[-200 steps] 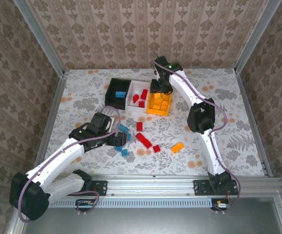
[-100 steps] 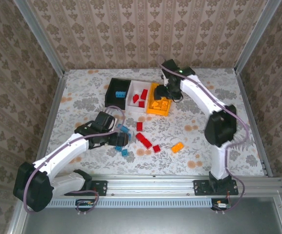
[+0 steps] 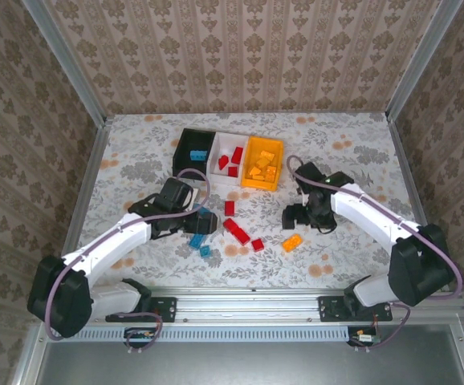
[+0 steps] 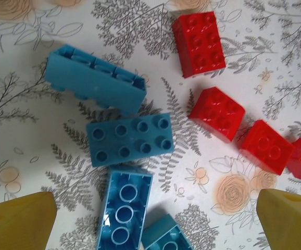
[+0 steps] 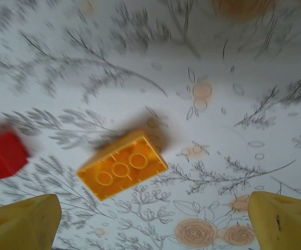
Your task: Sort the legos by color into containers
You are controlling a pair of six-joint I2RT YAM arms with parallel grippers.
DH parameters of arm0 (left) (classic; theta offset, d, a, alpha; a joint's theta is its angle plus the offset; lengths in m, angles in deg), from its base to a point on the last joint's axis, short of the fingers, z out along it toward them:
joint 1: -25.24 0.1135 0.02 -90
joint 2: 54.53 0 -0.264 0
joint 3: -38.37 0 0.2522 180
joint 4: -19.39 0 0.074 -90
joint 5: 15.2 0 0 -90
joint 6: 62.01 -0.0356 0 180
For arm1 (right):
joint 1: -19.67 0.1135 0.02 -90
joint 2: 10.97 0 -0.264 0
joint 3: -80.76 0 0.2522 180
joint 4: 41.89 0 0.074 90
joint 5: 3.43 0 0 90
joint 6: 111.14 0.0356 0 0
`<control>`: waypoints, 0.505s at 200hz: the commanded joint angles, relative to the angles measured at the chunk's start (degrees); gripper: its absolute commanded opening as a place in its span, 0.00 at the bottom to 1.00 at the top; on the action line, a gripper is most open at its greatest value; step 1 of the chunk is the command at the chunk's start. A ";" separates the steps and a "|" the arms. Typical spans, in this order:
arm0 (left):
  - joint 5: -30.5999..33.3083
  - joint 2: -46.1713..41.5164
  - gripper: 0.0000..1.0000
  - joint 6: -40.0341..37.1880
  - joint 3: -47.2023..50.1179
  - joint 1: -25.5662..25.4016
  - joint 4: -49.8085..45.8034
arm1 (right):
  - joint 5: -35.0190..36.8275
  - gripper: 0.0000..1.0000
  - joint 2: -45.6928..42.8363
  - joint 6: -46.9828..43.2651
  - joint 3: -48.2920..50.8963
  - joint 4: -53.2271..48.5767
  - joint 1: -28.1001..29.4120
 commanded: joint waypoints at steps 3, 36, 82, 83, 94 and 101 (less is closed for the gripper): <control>-1.66 1.07 1.00 -0.35 -3.25 0.41 0.44 | 0.08 0.96 2.03 0.66 0.90 4.20 1.12; -1.06 -0.42 1.00 0.07 -2.37 0.62 -0.08 | -0.57 0.95 6.79 -0.46 -0.09 6.35 1.40; -1.54 -1.55 1.00 0.61 0.32 1.76 -0.47 | -2.18 0.90 11.05 -0.84 -0.31 7.98 3.10; -1.55 -1.55 1.00 0.61 0.35 1.76 -0.45 | -2.25 0.90 11.08 -0.84 -0.30 7.99 3.13; -1.73 -1.71 1.00 0.68 0.63 1.99 -0.34 | -2.44 0.90 11.35 -0.50 0.05 8.51 3.54; -1.90 -1.64 1.00 0.78 0.71 2.11 -0.30 | -2.57 0.89 11.53 -0.35 0.30 8.77 3.87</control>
